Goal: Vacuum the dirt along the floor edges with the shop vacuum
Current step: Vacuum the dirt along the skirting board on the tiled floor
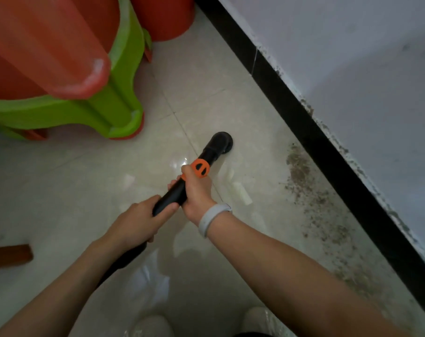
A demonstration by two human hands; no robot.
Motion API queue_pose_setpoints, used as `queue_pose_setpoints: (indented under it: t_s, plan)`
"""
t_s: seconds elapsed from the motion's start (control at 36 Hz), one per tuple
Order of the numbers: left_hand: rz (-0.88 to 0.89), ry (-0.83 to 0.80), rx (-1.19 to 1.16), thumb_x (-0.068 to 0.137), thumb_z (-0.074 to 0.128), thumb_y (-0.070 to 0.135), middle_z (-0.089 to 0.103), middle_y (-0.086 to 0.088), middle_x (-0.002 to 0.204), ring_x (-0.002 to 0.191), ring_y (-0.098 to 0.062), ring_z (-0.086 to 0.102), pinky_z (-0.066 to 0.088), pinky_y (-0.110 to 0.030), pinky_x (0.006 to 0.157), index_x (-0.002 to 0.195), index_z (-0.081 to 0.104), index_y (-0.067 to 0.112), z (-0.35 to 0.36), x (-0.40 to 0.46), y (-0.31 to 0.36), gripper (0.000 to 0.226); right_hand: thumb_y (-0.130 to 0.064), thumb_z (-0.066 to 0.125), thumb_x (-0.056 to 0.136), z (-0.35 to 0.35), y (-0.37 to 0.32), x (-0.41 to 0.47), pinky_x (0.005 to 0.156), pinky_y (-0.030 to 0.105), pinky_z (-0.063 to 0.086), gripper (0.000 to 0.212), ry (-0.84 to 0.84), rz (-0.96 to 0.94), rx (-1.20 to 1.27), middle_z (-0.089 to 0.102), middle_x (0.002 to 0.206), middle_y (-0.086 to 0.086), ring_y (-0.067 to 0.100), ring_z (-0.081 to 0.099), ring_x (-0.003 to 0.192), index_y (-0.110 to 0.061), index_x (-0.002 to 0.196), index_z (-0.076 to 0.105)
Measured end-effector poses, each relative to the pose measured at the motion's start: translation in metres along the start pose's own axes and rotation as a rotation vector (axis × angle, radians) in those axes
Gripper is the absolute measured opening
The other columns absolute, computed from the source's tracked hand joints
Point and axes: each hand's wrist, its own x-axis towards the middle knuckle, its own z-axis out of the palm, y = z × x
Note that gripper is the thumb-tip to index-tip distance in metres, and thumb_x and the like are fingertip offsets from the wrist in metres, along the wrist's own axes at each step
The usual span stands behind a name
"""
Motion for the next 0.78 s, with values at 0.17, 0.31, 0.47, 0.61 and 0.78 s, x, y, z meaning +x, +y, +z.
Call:
queue_pose_setpoints:
  t_s: [0.17,0.31,0.47,0.61,0.78]
  plan:
    - [0.108,-0.213,0.096,0.09,0.05,0.057,0.06,0.003,0.059,0.054,-0.013,0.063,0.048,-0.028,0.06,0.083,0.049,0.028,0.035,-0.029,-0.015,0.03,-0.006,0.056,0.091,-0.058,0.034,-0.036,0.059,0.033,0.054,0.018,0.077,-0.033,0.074,0.046,0.06,0.005,0.017,0.054,0.049,-0.012,0.078,0.046]
    - [0.227,-0.346,0.155,0.089,0.048,0.062,0.059,0.007,0.061,0.056,-0.009,0.063,0.048,-0.027,0.064,0.086,0.048,0.025,0.055,-0.035,-0.005,0.036,-0.005,0.054,0.092,-0.097,0.038,-0.052,0.056,0.033,0.054,0.015,0.188,-0.083,0.116,0.046,0.061,0.007,0.019,0.054,0.049,-0.011,0.08,0.046]
    - [0.156,-0.264,-0.014,0.089,0.051,0.056,0.066,0.002,0.064,0.057,-0.014,0.066,0.052,-0.03,0.068,0.083,0.053,0.023,0.044,-0.031,-0.01,0.034,-0.003,0.055,0.09,-0.07,0.033,-0.042,0.055,0.032,0.053,0.017,0.179,-0.103,0.064,0.045,0.058,0.007,0.018,0.052,0.046,-0.009,0.077,0.045]
    - [0.1,-0.126,-0.163,0.092,0.052,0.047,0.066,0.0,0.062,0.053,-0.015,0.065,0.053,-0.03,0.064,0.086,0.056,0.011,0.024,-0.031,-0.029,0.037,-0.008,0.056,0.092,-0.033,0.035,-0.035,0.069,0.04,0.053,0.015,-0.017,0.006,-0.067,0.047,0.064,0.009,0.023,0.055,0.056,-0.008,0.083,0.044]
    - [-0.022,0.111,-0.231,0.091,0.05,0.05,0.063,-0.004,0.056,0.044,-0.018,0.06,0.049,-0.03,0.055,0.078,0.055,0.013,0.013,-0.04,-0.042,0.04,-0.028,0.064,0.089,0.006,0.037,-0.013,0.08,0.046,0.057,0.031,-0.05,0.01,-0.332,0.056,0.088,0.009,0.032,0.066,0.083,-0.01,0.106,0.045]
